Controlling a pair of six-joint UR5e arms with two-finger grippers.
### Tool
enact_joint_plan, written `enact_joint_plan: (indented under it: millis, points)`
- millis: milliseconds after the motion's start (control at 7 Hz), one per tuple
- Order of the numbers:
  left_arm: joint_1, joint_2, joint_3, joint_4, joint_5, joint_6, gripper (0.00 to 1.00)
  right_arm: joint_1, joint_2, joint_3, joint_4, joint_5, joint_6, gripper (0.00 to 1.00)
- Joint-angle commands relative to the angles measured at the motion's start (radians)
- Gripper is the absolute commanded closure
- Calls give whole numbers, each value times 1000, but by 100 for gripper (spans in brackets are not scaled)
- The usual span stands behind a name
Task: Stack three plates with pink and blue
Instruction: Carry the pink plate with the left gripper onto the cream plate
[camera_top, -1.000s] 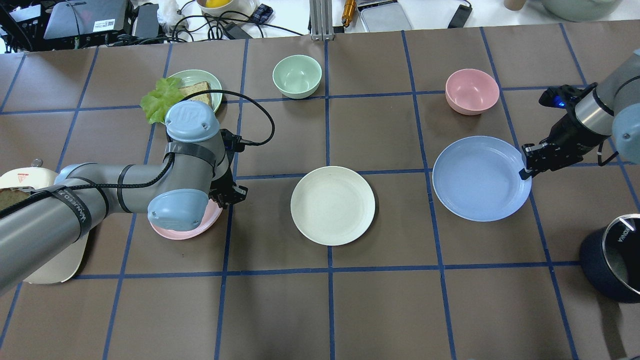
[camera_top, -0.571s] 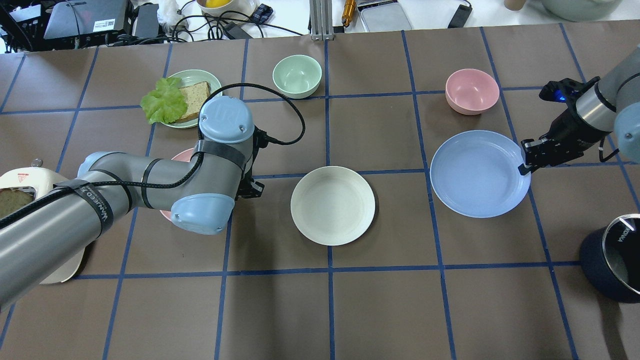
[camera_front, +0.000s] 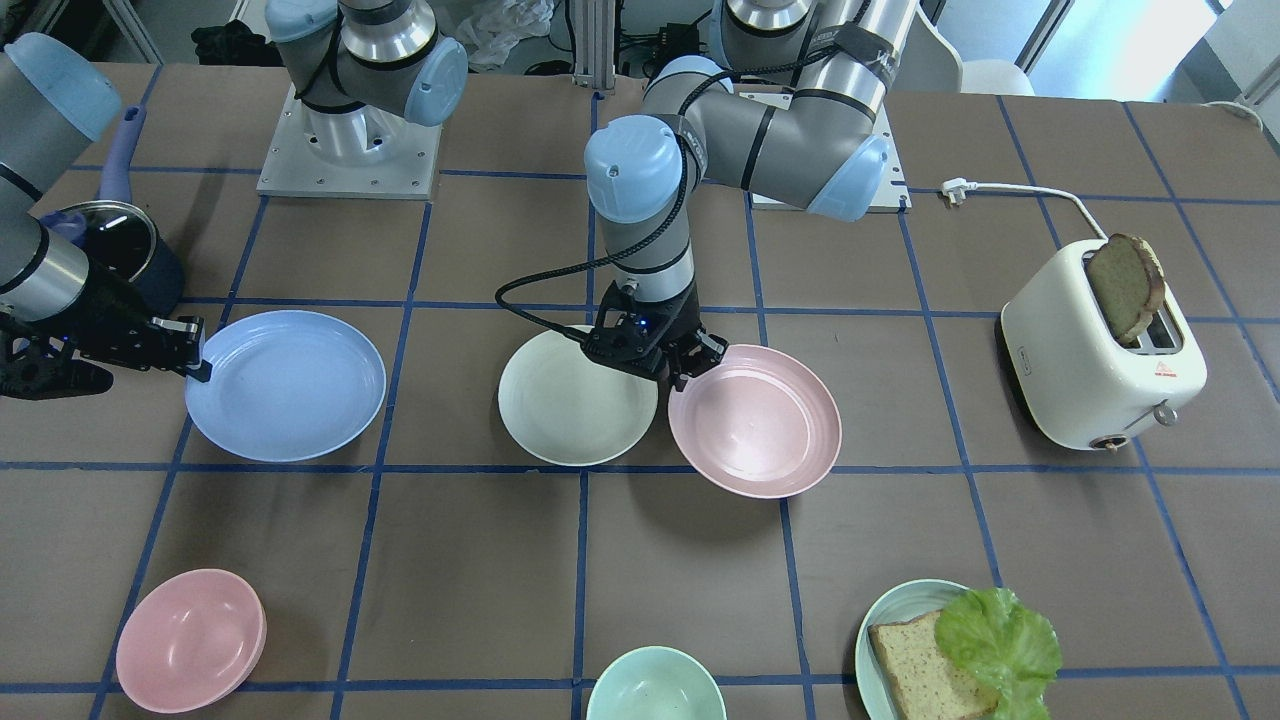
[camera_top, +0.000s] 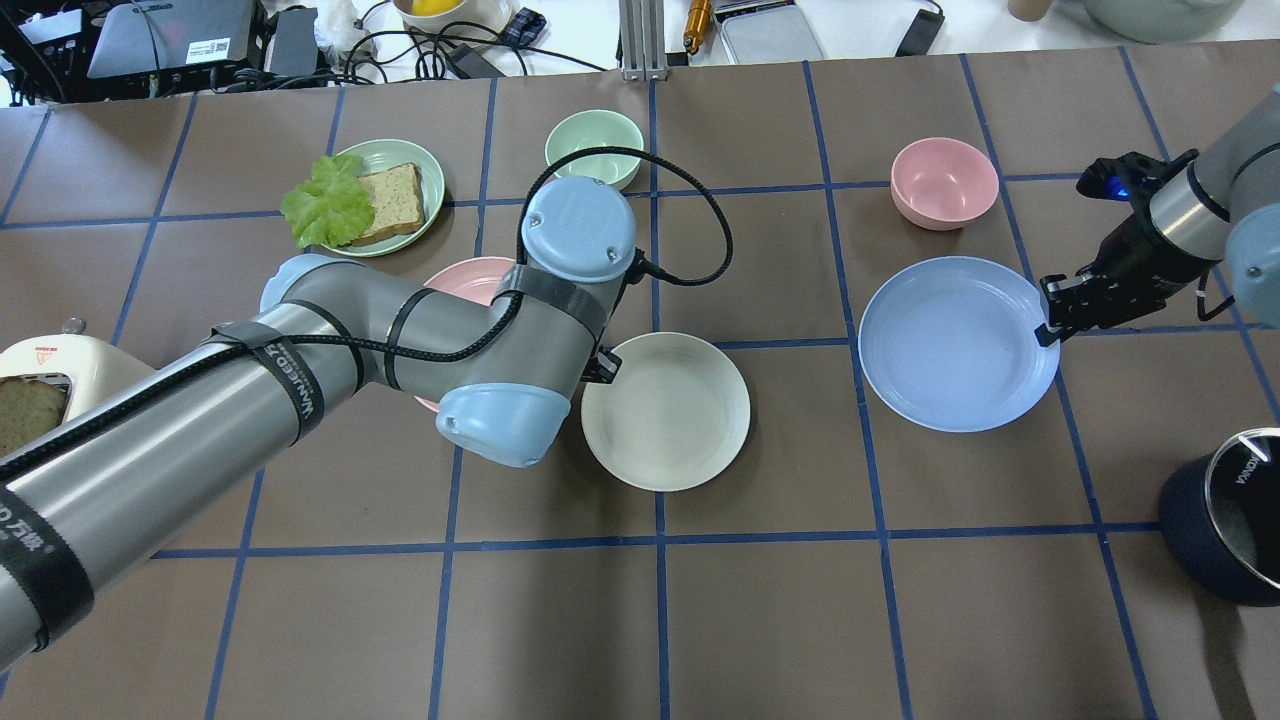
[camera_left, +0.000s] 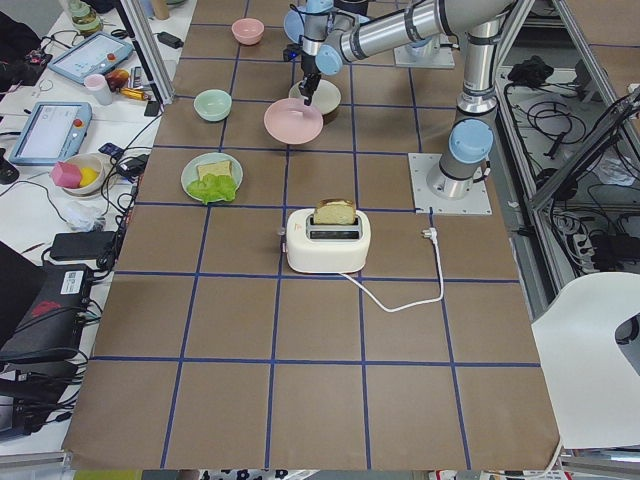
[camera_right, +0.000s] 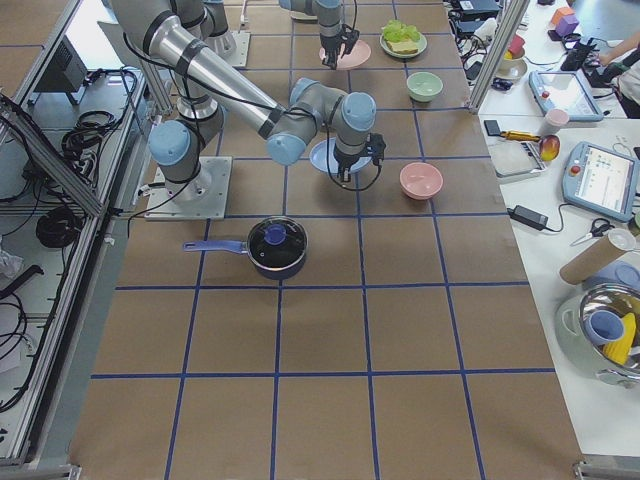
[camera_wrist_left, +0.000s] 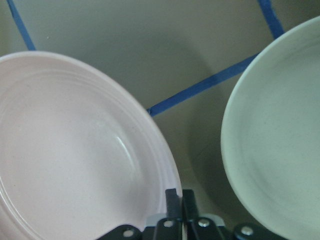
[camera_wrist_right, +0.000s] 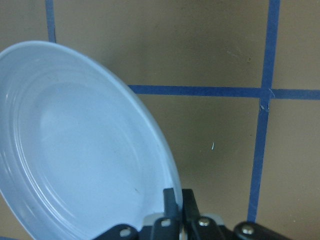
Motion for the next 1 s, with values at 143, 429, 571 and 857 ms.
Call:
enact_joint_plan:
  millis: [143,429,571,857]
  points:
    - [-141,-41,57,-37,10,-134,100,0,0,1,2,0,0,100]
    - [-198,-76,138,-130,7,-228,100,0,3,1,2,0,0,100]
    - [-212,-96,196,-248,8,-281,100,0,2,3,2,-1,2,100]
    - [-256,-162,291,-313,8,-356,100,0,2,3,2,-3,2,100]
